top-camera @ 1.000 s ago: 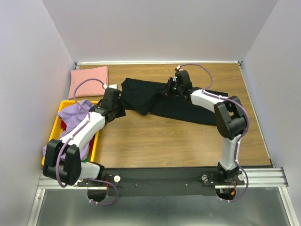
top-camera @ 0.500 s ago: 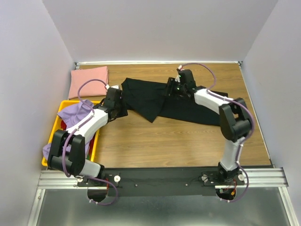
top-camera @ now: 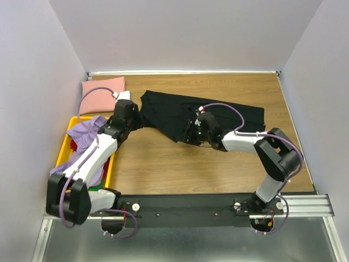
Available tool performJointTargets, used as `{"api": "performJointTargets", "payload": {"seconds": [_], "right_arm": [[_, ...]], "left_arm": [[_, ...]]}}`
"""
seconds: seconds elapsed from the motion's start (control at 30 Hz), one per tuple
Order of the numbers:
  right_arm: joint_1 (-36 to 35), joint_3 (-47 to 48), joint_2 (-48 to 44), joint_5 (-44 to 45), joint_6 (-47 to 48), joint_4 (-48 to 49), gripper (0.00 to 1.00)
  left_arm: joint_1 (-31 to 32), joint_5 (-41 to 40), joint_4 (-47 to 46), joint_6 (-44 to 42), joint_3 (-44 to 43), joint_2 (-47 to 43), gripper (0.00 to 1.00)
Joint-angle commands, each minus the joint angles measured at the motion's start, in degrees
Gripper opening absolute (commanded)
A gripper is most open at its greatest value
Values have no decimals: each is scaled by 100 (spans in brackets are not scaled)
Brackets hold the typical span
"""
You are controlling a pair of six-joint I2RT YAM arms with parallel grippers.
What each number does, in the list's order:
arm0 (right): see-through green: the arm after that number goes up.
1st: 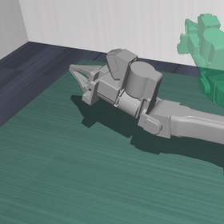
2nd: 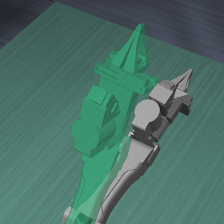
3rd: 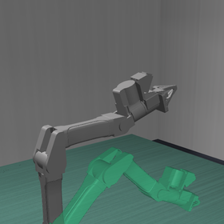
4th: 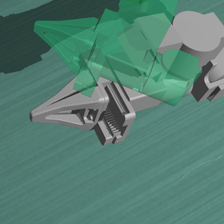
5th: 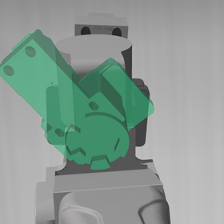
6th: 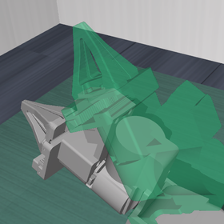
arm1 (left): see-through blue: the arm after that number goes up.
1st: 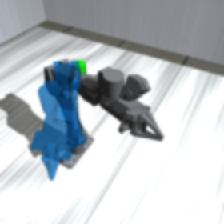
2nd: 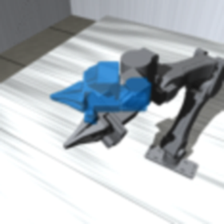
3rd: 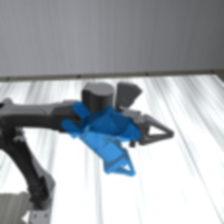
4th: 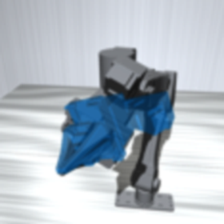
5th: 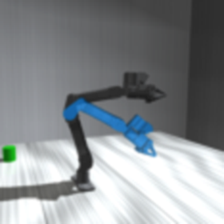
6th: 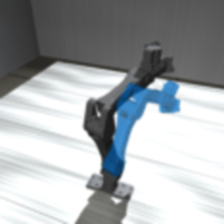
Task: Fold and stack the t-shirts
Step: Fold the tshirt
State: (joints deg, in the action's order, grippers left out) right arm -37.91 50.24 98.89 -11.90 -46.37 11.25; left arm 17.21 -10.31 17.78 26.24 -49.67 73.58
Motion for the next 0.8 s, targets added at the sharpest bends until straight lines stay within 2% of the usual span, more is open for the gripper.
{"api": "performJointTargets", "payload": {"seconds": [0.0, 0.17, 0.43, 0.77], "right_arm": [[-111, -435, 77, 301, -1205, 1186, 60], [-331, -577, 209, 1075, -1559, 1161, 61], [-419, -436, 710, 1550, -1805, 1064, 59], [-507, -138, 1167, 1954, -2104, 765, 55]], "left_arm": [[-25, -805, -266, -338, 115, -800, 59], [-25, -1131, -398, -576, 264, -1477, 59], [-25, -1228, -934, -629, 932, -2330, 60], [-25, -1272, -1031, -664, 986, -2190, 63]]}}
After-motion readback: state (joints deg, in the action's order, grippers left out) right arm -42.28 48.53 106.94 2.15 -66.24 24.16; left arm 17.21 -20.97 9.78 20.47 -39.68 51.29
